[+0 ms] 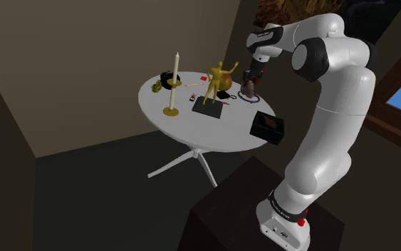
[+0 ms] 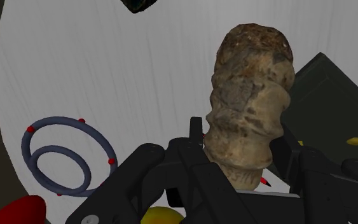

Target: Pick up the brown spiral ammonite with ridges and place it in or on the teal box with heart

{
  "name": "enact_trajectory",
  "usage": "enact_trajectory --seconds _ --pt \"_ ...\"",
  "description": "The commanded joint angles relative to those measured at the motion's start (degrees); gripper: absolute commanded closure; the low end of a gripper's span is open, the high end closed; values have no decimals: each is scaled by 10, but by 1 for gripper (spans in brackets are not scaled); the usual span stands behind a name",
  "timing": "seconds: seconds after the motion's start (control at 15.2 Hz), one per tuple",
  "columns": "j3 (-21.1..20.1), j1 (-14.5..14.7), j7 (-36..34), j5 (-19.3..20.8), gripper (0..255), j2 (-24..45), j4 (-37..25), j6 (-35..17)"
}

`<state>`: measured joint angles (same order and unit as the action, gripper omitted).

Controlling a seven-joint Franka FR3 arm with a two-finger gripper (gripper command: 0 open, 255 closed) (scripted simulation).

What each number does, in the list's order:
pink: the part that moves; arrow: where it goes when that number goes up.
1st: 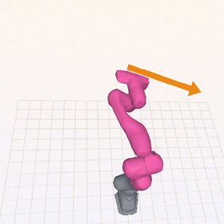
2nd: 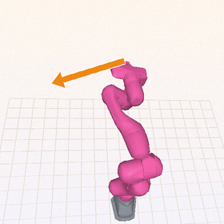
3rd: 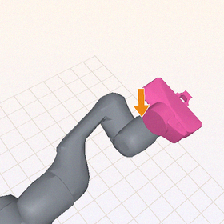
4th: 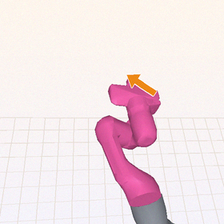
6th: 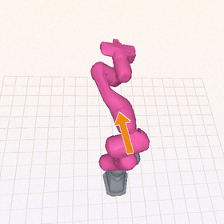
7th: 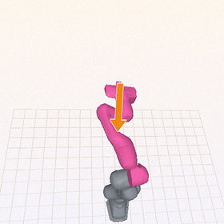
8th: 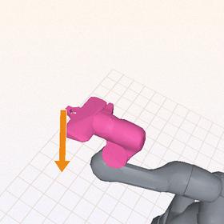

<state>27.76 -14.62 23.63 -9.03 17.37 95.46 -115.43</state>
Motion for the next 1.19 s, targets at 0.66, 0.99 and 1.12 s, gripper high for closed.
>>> enact_trajectory --seconds 0.66,0.99,1.12 --pt "56 -34 73 81 255 -177 188 -32" --pt "72 -50 96 99 255 -209 229 -46" --pt "73 -50 99 95 255 -204 240 -61"
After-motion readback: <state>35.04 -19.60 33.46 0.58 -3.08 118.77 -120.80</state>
